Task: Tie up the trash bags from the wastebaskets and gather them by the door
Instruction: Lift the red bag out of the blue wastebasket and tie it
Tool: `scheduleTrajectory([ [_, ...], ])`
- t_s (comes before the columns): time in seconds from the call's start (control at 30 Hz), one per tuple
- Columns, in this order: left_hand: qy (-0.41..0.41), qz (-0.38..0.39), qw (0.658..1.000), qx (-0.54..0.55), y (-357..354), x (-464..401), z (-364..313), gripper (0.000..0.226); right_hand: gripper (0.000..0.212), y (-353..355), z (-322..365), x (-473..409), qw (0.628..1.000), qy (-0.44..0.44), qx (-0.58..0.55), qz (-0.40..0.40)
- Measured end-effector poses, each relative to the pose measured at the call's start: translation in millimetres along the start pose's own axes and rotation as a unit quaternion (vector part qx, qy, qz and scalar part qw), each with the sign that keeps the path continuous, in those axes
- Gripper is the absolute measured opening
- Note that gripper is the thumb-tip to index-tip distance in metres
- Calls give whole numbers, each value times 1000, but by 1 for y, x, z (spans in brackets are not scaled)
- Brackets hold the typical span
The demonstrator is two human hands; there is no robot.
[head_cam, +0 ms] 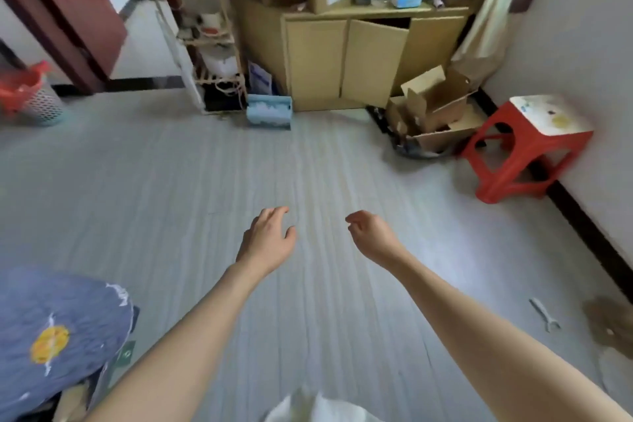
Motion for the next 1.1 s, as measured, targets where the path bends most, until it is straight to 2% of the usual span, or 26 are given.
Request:
scheduleTrajectory([
  [0.27,127,-80,989,13,113,-64,189,46,35,-122,214,-111,986,105,88,95],
  [0.53,174,-157,972,16,269,-162,376,47,35,-237,461,-206,969,169,119,135],
  [0.83,219,-185,958,25,386,-259,548,48,34,-352,680,-310,951,216,152,163],
  [0.93,243,-201,949,25,440,-301,633,48,35,-414,771,-356,942,230,154,189],
  [1.1,271,-229,934,30,532,-346,732,49,35,-483,910,-396,928,261,155,217],
])
Point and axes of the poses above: each hand's wrist, its own x-axis away from the middle knuckle, its own y-axis out of the back of the hand, z = x × y, the point moved 10 cm from there along -x, towards the middle knuckle, and after that the axes turned 14 degrees about -y, right-handed, at the moved point
